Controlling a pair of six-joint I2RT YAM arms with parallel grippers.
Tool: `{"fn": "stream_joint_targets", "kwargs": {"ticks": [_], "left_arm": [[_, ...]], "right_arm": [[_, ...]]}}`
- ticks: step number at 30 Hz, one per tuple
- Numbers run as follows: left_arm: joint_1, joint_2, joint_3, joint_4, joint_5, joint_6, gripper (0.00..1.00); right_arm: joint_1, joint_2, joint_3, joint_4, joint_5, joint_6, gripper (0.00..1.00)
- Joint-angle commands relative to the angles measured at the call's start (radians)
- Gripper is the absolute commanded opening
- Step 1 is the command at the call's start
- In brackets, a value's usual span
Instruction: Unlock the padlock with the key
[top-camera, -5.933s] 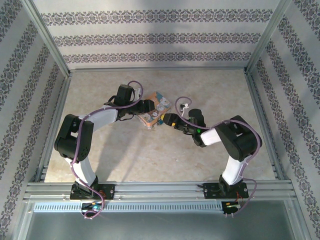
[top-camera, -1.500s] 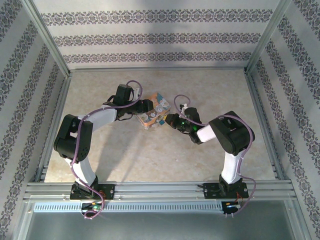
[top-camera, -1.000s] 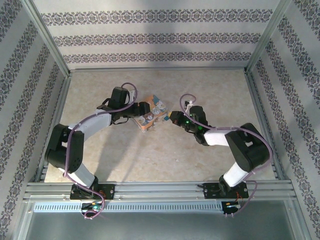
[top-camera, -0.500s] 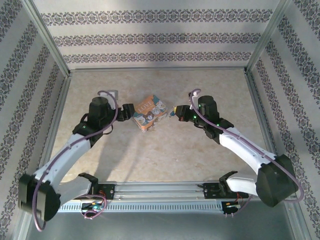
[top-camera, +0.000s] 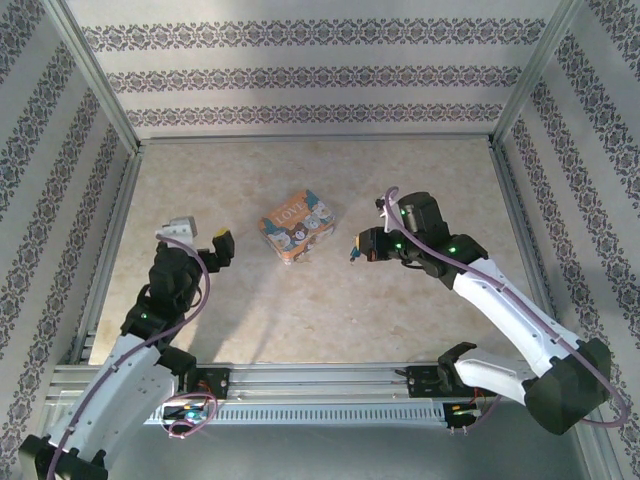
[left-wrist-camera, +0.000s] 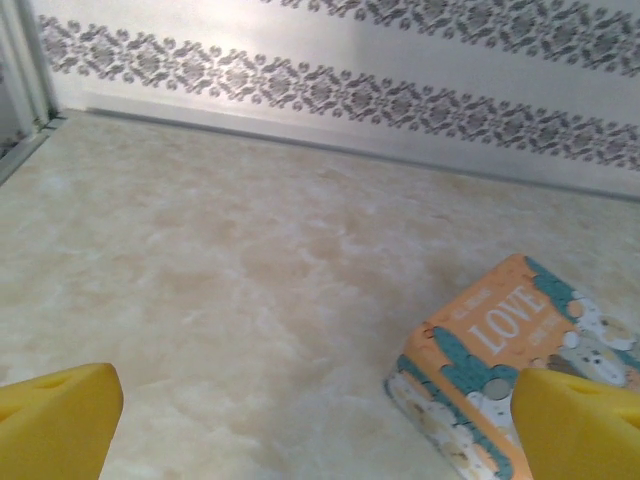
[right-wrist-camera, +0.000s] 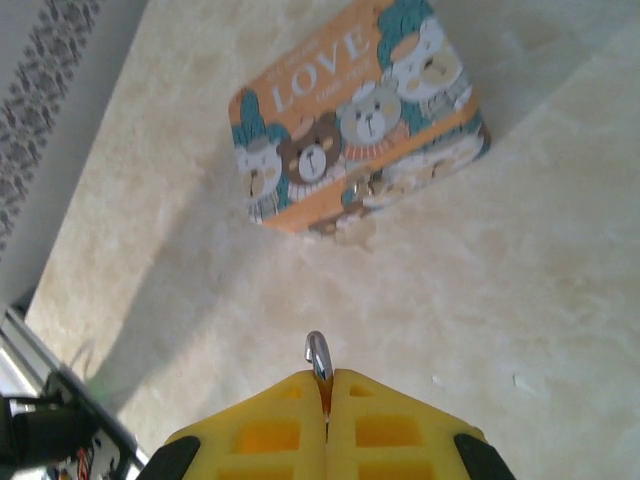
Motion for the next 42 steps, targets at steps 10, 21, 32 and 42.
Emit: {"fn": "stream_joint_targets", "kwargs": {"ticks": [10, 21, 32, 42], "left_arm": [[0.014, -0.025, -0.056, 0.038, -0.09, -0.04, 1.0], [0.014, -0.003, -0.045, 0.045, -0.102, -0.055, 1.0], [0.014, 0.007, -0.033, 0.037, -0.098, -0.064, 1.0], [0.015, 0.021, -0.028, 0.037, -0.089, -0.061, 1.0]], "right_arm": [[0.107, 0.102, -0.011, -0.137, -0.055, -0.023, 0.0], [0.154, 0.272, -0.045, -0.05, -0.091, -0.002, 0.0], [0.17, 0.406, -0.051, 0.017, -0.15, -0.001, 0.0], [0.185, 0.543, -0.023, 0.067, -0.187, -0.005, 0.0]]}}
